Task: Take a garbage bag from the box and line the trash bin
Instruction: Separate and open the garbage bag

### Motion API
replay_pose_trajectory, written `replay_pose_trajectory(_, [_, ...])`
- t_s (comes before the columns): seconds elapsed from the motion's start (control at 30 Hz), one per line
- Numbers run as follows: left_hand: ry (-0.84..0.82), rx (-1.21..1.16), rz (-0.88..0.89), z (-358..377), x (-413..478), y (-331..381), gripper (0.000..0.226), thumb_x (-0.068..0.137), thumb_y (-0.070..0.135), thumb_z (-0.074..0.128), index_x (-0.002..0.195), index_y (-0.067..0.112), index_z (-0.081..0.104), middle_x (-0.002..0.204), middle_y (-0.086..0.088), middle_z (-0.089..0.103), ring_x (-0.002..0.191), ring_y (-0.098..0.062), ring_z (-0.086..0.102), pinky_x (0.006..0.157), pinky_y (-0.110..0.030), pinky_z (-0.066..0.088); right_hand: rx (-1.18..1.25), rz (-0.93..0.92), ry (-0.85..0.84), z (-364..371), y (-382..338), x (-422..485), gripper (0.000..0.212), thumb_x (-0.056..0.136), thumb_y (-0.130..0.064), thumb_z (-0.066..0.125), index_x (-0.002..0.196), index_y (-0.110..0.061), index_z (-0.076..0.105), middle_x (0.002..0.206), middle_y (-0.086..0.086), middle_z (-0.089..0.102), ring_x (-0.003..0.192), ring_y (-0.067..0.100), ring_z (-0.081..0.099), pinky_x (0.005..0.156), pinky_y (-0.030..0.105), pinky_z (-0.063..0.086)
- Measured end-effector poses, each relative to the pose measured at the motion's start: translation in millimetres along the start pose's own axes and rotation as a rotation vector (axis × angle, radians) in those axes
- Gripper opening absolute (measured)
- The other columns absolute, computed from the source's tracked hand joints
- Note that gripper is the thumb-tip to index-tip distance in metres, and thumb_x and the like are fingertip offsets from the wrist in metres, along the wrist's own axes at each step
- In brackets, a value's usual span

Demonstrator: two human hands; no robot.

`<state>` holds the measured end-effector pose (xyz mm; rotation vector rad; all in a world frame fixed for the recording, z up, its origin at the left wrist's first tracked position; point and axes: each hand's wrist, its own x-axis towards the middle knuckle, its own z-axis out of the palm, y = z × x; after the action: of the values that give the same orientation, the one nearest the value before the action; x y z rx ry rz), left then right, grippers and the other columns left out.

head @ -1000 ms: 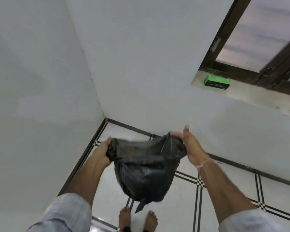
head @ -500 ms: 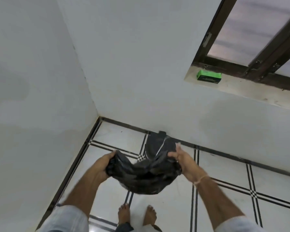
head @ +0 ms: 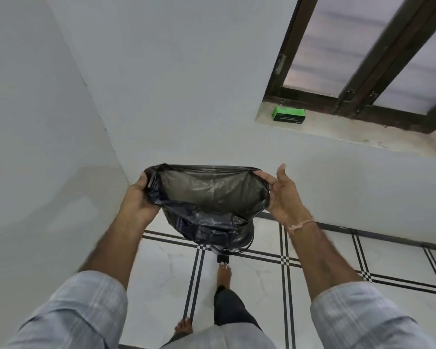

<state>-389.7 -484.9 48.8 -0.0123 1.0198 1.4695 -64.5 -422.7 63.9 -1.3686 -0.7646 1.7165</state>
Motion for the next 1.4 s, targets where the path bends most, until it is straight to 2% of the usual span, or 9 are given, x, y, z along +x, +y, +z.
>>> replay_pose_trajectory(0.13, [-0.051,0.035,0.028,18.2,9.1,-2.5,0.055,0.109,0.034,0.042,0.079,0.013,0.083,0.086,-0.006,0.080,0.083,-0.022,0.076,0.082,-0.043,0.053,-0.003,-0.035,-0.026,4.2,-3.4,15.0,0.079,0.099,-0.076,0.030,0.129,-0.013,0.067,0.136,0.012,0.070,0.127,0.034,0.067,0.106,0.054,0.053])
replay_pose_trajectory(0.27, [-0.029,0.086,-0.011,31.4,29.7,-11.8,0.035,0.108,0.035,0.046,0.107,0.011,0.070,0.090,-0.007,0.081,0.098,-0.025,0.070,0.078,-0.042,0.055,-0.049,-0.032,-0.021,6.7,-8.4,40.3,0.080,0.096,-0.079,0.033,0.136,-0.017,0.064,0.139,0.008,0.069,0.126,0.030,0.068,0.107,0.054,0.053])
replay_pose_trajectory(0.37, [-0.013,0.128,-0.047,37.1,49.3,-25.2,0.032,0.107,0.034,0.047,0.107,0.011,0.069,0.090,-0.006,0.081,0.092,-0.024,0.073,0.071,-0.038,0.059,-0.106,-0.006,-0.006,6.3,-8.7,58.4,0.071,0.098,-0.077,0.030,0.129,-0.025,0.067,0.136,0.003,0.071,0.124,0.026,0.068,0.092,0.044,0.058])
replay_pose_trajectory(0.57, [0.046,0.196,-0.123,57.1,114.2,-68.9,0.033,0.104,0.036,0.052,0.119,0.012,0.068,0.109,-0.009,0.078,0.099,-0.026,0.073,0.069,-0.034,0.063,-0.090,0.032,0.081,-13.8,-5.3,120.3,0.061,0.104,-0.066,0.030,0.123,-0.022,0.068,0.116,-0.007,0.078,0.106,0.011,0.074,0.087,0.030,0.059])
replay_pose_trajectory(0.67, [0.050,0.228,-0.140,72.7,144.8,-87.8,0.032,0.106,0.036,0.048,0.114,0.012,0.068,0.103,-0.007,0.079,0.093,-0.024,0.074,0.068,-0.034,0.062,-0.106,0.044,0.106,-30.6,-5.9,152.6,0.059,0.103,-0.067,0.030,0.116,-0.028,0.073,0.111,-0.011,0.081,0.113,0.012,0.073,0.101,0.034,0.055])
replay_pose_trajectory(0.8, [0.078,0.241,-0.120,86.6,189.9,-111.3,0.031,0.105,0.033,0.049,0.116,0.011,0.068,0.101,-0.006,0.079,0.092,-0.024,0.075,0.068,-0.037,0.064,-0.096,0.065,0.152,-52.0,-0.4,196.1,0.076,0.091,-0.077,0.037,0.136,-0.023,0.068,0.135,0.001,0.073,0.127,0.021,0.067,0.115,0.046,0.048])
replay_pose_trajectory(1.0, [0.051,0.155,-0.055,97.7,231.2,-127.7,0.033,0.107,0.032,0.045,0.114,0.009,0.068,0.105,-0.009,0.078,0.097,-0.024,0.076,0.082,-0.041,0.064,0.010,-0.019,0.188,-71.1,3.0,234.5,0.084,0.094,-0.074,0.035,0.146,-0.013,0.060,0.140,0.006,0.069,0.135,0.025,0.061,0.118,0.048,0.044])
replay_pose_trajectory(1.2, [0.067,0.220,-0.137,67.8,259.6,-163.9,0.039,0.109,0.032,0.043,0.129,0.006,0.062,0.114,-0.014,0.076,0.095,-0.025,0.077,0.070,-0.037,0.064,-0.070,-0.003,0.207,-80.7,47.3,247.2,0.081,0.089,-0.081,0.043,0.139,-0.022,0.067,0.137,0.000,0.072,0.132,0.021,0.064,0.119,0.050,0.043])
replay_pose_trajectory(1.4, [0.085,0.226,-0.208,9.4,279.9,-204.7,0.034,0.109,0.031,0.042,0.114,0.010,0.068,0.101,-0.009,0.078,0.088,-0.021,0.076,0.065,-0.032,0.062,-0.108,0.097,0.269,-86.4,117.8,245.3,0.081,0.078,-0.087,0.045,0.128,-0.031,0.075,0.135,-0.007,0.073,0.130,0.018,0.066,0.117,0.050,0.045])
